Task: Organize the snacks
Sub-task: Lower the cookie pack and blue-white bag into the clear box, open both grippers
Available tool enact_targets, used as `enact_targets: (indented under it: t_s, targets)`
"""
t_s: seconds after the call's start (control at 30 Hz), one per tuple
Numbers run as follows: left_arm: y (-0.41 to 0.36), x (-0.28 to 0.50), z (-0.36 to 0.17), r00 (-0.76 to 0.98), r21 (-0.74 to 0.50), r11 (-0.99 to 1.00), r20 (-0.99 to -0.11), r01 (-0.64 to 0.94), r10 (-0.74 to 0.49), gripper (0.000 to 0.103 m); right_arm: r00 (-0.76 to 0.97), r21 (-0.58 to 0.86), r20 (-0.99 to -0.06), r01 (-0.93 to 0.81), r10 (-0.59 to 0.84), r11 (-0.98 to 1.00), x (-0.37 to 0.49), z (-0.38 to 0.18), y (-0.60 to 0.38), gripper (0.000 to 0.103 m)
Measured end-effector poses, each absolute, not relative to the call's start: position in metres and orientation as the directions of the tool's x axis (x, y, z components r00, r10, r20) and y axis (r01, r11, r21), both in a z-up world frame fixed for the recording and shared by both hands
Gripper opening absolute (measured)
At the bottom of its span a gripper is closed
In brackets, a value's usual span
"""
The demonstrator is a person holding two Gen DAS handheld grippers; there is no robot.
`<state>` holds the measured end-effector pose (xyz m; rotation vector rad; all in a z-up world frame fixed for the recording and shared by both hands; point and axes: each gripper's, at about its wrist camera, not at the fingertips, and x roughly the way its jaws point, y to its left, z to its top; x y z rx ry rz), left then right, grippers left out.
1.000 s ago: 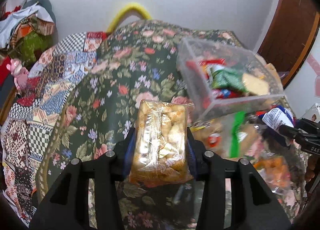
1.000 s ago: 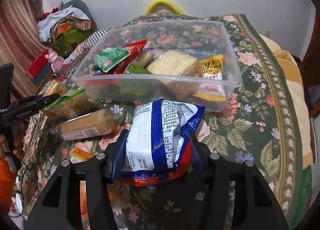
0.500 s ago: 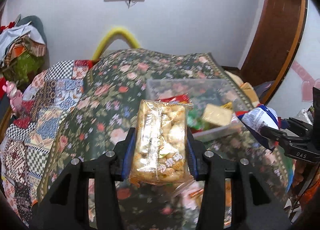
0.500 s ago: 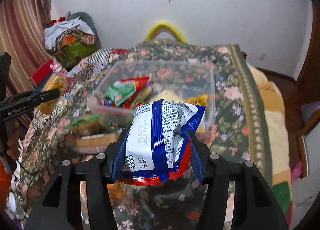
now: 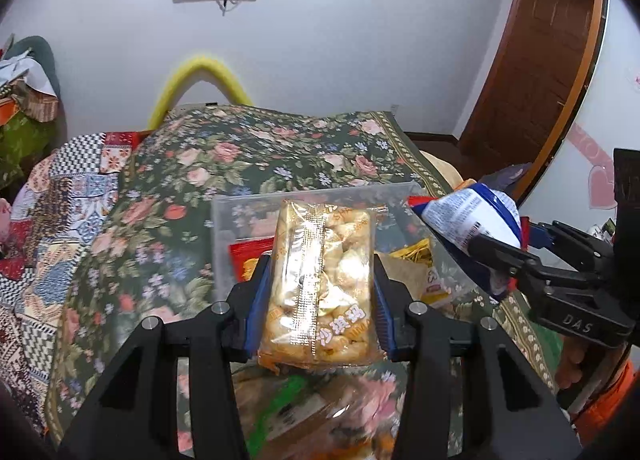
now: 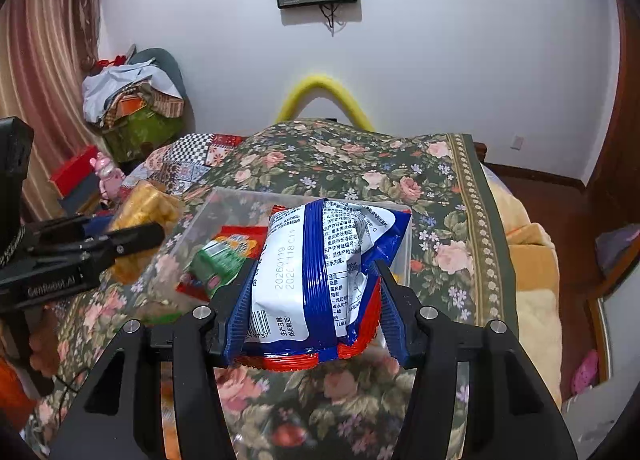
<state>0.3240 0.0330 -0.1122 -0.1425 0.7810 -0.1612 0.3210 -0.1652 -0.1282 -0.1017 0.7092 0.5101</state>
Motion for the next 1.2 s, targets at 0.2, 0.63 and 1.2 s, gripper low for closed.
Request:
enact_targets:
  t_s: [0.2,0.63,1.2]
  targets:
    - [0.017,0.358,-0.133,0.658,-0.183,0.977,-0.723,0.113,-0.211,0.045,0.649,0.068,-0.659,-0.451,0.380,0.890,0.350,-0.140,-0.165,0.052]
    - [-0.007,0.406,-0.168,0.585,-0.127,0.981,-0.788,0.149,-0.191,0.045,0.617,0.038,-0.717,-0.430,0.325,0.902,0.395,-0.176,-0.152,0.052]
    - [-0.001,0.365,-0.125,0.644,-0.103,0.981,-0.742,0.166,-0.187,0.050,0.629,0.038,-0.693,-0.456,0.352,0.889,0.371,-0.147,-0.154,0.059]
